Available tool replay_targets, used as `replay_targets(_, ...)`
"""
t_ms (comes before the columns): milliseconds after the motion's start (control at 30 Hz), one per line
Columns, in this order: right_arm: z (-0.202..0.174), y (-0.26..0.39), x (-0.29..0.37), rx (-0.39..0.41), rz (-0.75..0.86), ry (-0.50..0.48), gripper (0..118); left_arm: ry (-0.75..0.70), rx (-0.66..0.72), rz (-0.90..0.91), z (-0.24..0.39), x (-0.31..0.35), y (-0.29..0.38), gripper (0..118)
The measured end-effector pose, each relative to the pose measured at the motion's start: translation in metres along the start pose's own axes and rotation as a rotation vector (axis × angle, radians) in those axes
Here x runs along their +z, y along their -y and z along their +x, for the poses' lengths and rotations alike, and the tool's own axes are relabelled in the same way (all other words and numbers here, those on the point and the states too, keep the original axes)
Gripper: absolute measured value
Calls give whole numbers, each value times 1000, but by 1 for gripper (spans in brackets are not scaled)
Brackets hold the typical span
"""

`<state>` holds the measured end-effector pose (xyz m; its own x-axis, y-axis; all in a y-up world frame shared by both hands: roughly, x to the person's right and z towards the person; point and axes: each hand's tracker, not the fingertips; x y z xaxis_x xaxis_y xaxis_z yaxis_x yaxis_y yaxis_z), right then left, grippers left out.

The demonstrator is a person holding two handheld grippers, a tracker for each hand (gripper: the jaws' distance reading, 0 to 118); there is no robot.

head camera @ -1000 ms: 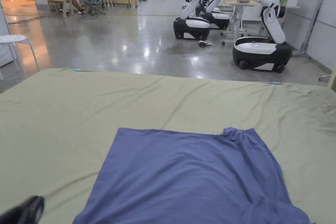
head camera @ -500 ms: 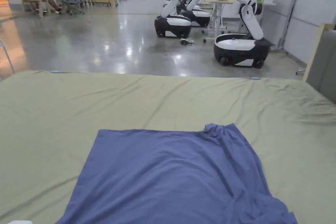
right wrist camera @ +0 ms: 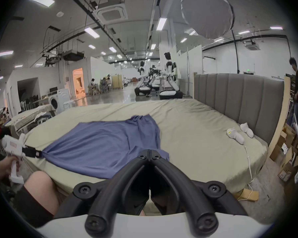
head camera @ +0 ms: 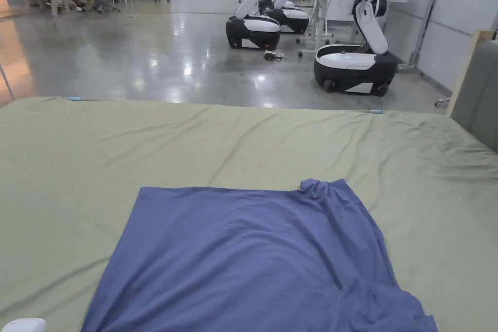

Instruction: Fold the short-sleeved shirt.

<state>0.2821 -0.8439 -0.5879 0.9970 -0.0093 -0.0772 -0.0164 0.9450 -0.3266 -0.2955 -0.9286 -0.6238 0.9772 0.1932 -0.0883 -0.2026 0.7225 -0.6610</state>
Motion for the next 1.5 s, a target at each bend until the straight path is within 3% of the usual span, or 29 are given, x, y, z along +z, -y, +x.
replay_targets(133, 7, 1, -24, 16, -78, -48, 1, 13, -7, 33, 4, 14, -10, 3)
replay_targets(167, 10, 2, -31, 16, -93, -50, 8, 26, -5, 50, 7, 18, -12, 3)
replay_targets(200, 12, 4, -39, 18, -123, -55, 47, 37, -9, 55, 3, 19, -14, 3)
replay_targets(233, 14, 6, -50, 23, -165, -57, 97, 38, -12, 58, 5, 22, -16, 3)
replay_targets(267, 17, 9, -62, 26, -210, -44, 97, 38, -15, 61, 8, 24, -19, 3)
replay_targets(333, 22, 27, -85, -20, -407, -20, 118, 31, -28, 67, 7, 24, -21, 3)
replay_targets(367, 23, 23, -102, 10, -299, -17, 114, 28, -34, 70, 6, 24, -22, 3)
replay_targets(600, 53, 64, -171, -56, -539, -21, 116, 30, -10, 62, -1, 21, -24, 3)
replay_targets(700, 49, 73, -182, -52, -558, -44, 104, 31, -17, 59, -3, 21, -26, 3)
replay_targets(733, 45, 72, -180, 17, -532, -26, 100, 31, -17, 57, -7, 19, -24, 3)
replay_targets(767, 43, 71, -178, 45, -507, -44, 88, 31, -16, 57, -8, 19, -24, 3)
replay_targets(833, 32, 58, -153, 50, -426, -54, 16, 32, -11, 63, -11, 20, -25, 3)
replay_targets(867, 28, 55, -147, 34, -409, -64, 7, 36, -7, 66, -7, 22, -23, 3)
replay_targets(1000, 22, 43, -120, 6, -309, -93, 7, 40, -17, 94, -2, 31, -24, 3)
replay_targets(1200, 34, 20, -65, -106, -168, -105, 7, 36, -17, 193, 1, 73, -21, 3)
replay_targets(1333, 34, 19, -23, -90, -125, -96, 7, 47, -22, 206, 2, 106, -8, 3)
replay_targets(1500, 32, 17, -35, -64, -137, -102, 7, 34, -55, 164, 6, 97, -1, 3)
